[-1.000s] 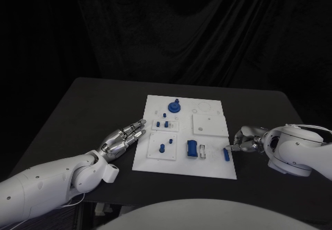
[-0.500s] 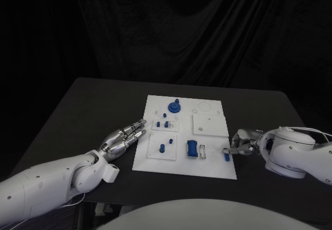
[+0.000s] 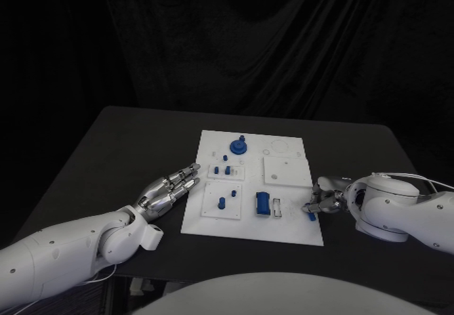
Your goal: Assemble the parts on the task board
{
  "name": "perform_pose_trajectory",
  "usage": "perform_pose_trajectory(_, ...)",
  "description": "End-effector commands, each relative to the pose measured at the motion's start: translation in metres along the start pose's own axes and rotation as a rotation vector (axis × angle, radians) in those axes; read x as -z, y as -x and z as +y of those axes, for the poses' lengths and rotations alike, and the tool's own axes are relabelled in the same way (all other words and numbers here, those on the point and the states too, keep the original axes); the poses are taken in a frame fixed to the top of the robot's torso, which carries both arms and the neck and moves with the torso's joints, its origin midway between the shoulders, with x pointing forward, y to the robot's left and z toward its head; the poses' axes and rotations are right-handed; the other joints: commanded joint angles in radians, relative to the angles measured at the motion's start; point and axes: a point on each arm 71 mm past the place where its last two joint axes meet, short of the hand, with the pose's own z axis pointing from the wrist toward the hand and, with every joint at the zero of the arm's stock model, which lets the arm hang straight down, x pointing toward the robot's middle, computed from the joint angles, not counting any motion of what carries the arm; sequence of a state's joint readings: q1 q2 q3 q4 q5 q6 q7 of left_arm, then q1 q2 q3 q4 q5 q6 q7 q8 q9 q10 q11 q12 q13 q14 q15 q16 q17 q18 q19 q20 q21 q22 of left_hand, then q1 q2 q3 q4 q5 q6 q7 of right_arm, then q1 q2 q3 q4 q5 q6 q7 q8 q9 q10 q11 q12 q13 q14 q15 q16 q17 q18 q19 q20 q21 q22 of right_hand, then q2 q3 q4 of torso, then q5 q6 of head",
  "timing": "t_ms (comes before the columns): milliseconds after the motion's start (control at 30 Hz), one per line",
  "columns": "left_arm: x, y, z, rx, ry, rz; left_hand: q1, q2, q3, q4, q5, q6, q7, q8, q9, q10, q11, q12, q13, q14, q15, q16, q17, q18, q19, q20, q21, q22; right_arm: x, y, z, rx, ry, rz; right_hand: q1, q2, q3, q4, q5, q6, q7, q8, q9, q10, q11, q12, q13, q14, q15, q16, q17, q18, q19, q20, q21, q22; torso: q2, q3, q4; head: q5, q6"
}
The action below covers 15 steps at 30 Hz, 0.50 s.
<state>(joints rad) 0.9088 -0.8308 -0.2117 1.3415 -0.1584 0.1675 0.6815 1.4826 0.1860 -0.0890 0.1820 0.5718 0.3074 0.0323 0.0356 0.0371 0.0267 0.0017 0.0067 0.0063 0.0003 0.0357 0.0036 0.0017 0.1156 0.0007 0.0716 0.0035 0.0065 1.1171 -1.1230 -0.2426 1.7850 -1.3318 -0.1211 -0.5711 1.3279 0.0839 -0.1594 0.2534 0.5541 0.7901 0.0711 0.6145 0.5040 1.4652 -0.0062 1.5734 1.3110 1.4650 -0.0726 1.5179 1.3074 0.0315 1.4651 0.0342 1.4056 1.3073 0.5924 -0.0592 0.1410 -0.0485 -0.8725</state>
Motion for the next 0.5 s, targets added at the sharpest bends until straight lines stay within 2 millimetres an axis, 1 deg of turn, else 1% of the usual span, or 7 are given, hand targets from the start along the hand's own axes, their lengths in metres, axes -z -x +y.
perform_pose_trajectory(33,-0.0004,-0.0017,-0.0017,0.013,-0.034,0.007,-0.008,0.003,0.007,-0.001,0.001,-0.008,0.001,0.002,0.000,0.001,0.001,0.001,0.001,0.000,-0.004,-0.004,-0.002,-0.001,0.002,0.005,-0.001,0.000,-0.0023,-0.0108,-0.0004,0.016,-0.002,0.032,0.054,0.008,0.030,-0.023,0.042,0.012,-0.005,-0.026,-0.050,0.106,0.000,-0.003,0.260,0.085,0.002,-0.005,0.170,0.009,0.045,0.005,0.000,0.210,0.001,0.0000,-0.0008,0.002,0.000)
perform_pose_trajectory(200,-0.0005,-0.0019,-0.0013,0.014,-0.030,0.009,-0.009,0.004,0.008,-0.001,-0.001,-0.007,0.003,0.003,0.000,0.001,0.002,0.000,0.001,0.000,-0.004,-0.004,-0.002,-0.001,0.002,0.005,-0.001,0.000,-0.0044,-0.0149,0.0016,0.015,0.000,0.036,0.097,0.002,0.066,-0.049,0.083,0.025,-0.003,-0.042,-0.065,0.106,0.001,-0.003,0.260,0.085,0.002,-0.007,0.167,0.010,0.044,0.004,-0.003,0.209,0.001,-0.0001,-0.0013,0.001,0.000)
perform_pose_trajectory(333,-0.0011,-0.0024,-0.0009,0.016,-0.027,0.011,-0.010,0.004,0.009,-0.001,-0.002,-0.006,0.004,0.003,0.000,0.001,0.004,0.001,0.001,0.000,-0.004,-0.004,-0.002,-0.001,0.002,0.006,-0.001,0.000,-0.0056,-0.0170,0.0029,0.015,0.002,0.039,0.128,-0.009,0.102,-0.076,0.125,0.038,0.001,-0.063,-0.081,0.106,0.004,-0.003,0.260,0.084,0.004,-0.010,0.162,0.010,0.042,0.004,-0.006,0.208,0.000,0.0003,-0.0003,0.001,0.000)
perform_pose_trajectory(400,-0.0013,-0.0026,-0.0007,0.017,-0.027,0.012,-0.011,0.005,0.010,-0.001,-0.004,-0.007,0.006,0.003,0.000,0.002,0.006,0.001,0.001,0.000,-0.004,-0.004,-0.002,0.000,0.002,0.006,-0.001,0.000,-0.0061,-0.0175,0.0032,0.014,0.003,0.039,0.132,-0.014,0.116,-0.082,0.134,0.042,0.003,-0.071,-0.086,0.106,0.006,-0.003,0.260,0.083,0.005,-0.011,0.161,0.010,0.042,0.005,-0.006,0.208,0.000,0.0006,-0.0003,0.001,0.000)
perform_pose_trajectory(433,-0.0014,-0.0028,-0.0006,0.017,-0.026,0.013,-0.012,0.006,0.012,-0.002,-0.005,-0.006,0.009,0.003,0.000,0.006,0.010,0.002,0.002,0.000,-0.004,-0.004,-0.002,0.000,0.002,0.006,-0.001,0.000,-0.0063,-0.0177,0.0031,0.007,0.001,0.039,0.140,-0.024,0.145,-0.094,0.104,0.052,0.006,-0.083,-0.095,0.106,0.006,-0.003,0.260,0.083,0.007,-0.012,0.160,0.011,0.041,0.006,-0.008,0.207,0.000,0.0007,-0.0003,0.001,0.000)
perform_pose_trajectory(467,-0.0015,-0.0028,-0.0005,0.017,-0.026,0.013,-0.012,0.006,0.012,-0.002,-0.005,-0.006,0.009,0.003,0.000,0.006,0.010,0.002,0.002,0.000,-0.004,-0.004,-0.002,0.000,0.002,0.006,-0.001,0.000,-0.0065,-0.0179,0.0029,0.000,-0.001,0.040,0.135,-0.036,0.193,-0.098,0.057,0.063,0.007,-0.099,-0.105,0.106,0.009,-0.003,0.260,0.083,0.007,-0.012,0.160,0.011,0.041,0.007,-0.009,0.207,0.000,0.0005,-0.0003,0.001,0.000)
perform_pose_trajectory(500,-0.0015,-0.0028,-0.0005,0.017,-0.026,0.013,-0.012,0.006,0.012,-0.002,-0.005,-0.006,0.009,0.003,0.000,0.006,0.010,0.002,0.002,0.000,-0.004,-0.004,-0.002,0.000,0.002,0.006,-0.001,0.000,-0.0067,-0.0181,0.0027,-0.008,-0.002,0.042,0.135,-0.038,0.200,-0.098,0.050,0.065,0.007,-0.101,-0.106,0.106,0.009,-0.003,0.260,0.083,0.007,-0.012,0.159,0.011,0.041,0.008,-0.009,0.207,0.000,0.0003,-0.0006,0.001,0.000)
